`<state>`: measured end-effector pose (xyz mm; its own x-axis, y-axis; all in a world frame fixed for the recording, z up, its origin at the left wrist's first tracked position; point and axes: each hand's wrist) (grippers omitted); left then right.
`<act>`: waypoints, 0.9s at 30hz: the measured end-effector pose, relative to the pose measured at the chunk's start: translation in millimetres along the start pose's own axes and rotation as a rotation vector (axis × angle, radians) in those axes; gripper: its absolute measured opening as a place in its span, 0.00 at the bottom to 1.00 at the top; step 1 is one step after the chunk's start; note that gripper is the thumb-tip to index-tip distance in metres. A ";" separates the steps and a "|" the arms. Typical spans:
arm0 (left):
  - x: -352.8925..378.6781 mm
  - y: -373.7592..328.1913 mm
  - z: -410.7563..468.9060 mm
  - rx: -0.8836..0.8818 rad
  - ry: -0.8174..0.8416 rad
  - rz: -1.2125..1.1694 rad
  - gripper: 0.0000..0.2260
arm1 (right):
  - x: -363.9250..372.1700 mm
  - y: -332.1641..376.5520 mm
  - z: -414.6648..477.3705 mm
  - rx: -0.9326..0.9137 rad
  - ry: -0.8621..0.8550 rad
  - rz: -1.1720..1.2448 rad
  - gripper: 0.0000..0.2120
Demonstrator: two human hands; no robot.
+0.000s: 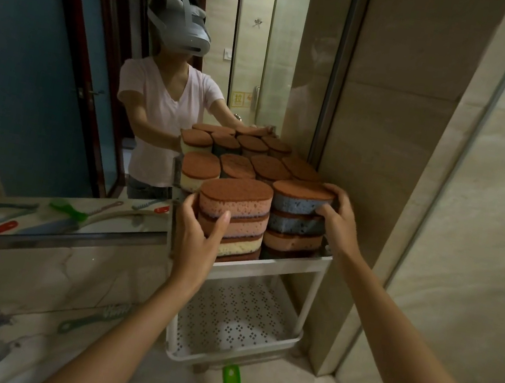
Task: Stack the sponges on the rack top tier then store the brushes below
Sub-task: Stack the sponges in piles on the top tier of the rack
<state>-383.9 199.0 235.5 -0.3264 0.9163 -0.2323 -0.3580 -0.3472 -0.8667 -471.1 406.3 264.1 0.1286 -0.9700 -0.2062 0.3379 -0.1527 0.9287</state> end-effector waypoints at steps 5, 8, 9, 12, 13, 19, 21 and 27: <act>6.0 -0.5 -1.9 -0.029 0.011 0.059 0.25 | 5.8 -4.5 -12.3 -0.053 0.117 0.043 0.28; 4.2 1.1 0.9 -0.041 0.044 0.082 0.25 | 3.2 -3.9 -10.7 -0.058 0.151 0.031 0.30; 3.2 1.9 1.2 -0.042 0.047 0.098 0.25 | 2.4 -4.5 -10.2 -0.059 0.158 0.036 0.30; 0.6 6.1 0.0 -0.058 0.032 0.126 0.25 | 2.7 -6.1 -11.7 -0.068 0.161 0.047 0.33; -0.7 7.6 -1.2 -0.065 0.009 0.145 0.25 | 3.5 -5.7 -12.7 -0.074 0.151 0.055 0.34; -16.0 -1.1 15.5 -0.076 -0.263 0.182 0.22 | 6.1 4.7 -8.5 -0.033 -0.061 -0.184 0.29; -20.3 -5.1 31.5 -0.173 -0.270 0.087 0.24 | 6.0 14.1 -1.4 -0.027 -0.083 -0.362 0.24; -20.7 -2.0 60.6 -0.354 -0.033 -0.201 0.29 | 8.2 41.1 34.8 0.131 0.105 -0.884 0.24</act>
<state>-429.4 168.6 268.8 -0.3103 0.9501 -0.0336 -0.0959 -0.0664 -0.9932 -488.7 385.5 311.3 -0.0413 -0.4670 -0.8833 0.2461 -0.8616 0.4440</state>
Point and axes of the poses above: each hand's wrist, its own z-axis towards the middle knuckle, its own x-axis out of the palm, y = z × x, and after that the axes turned 14 degrees about y, right-handed
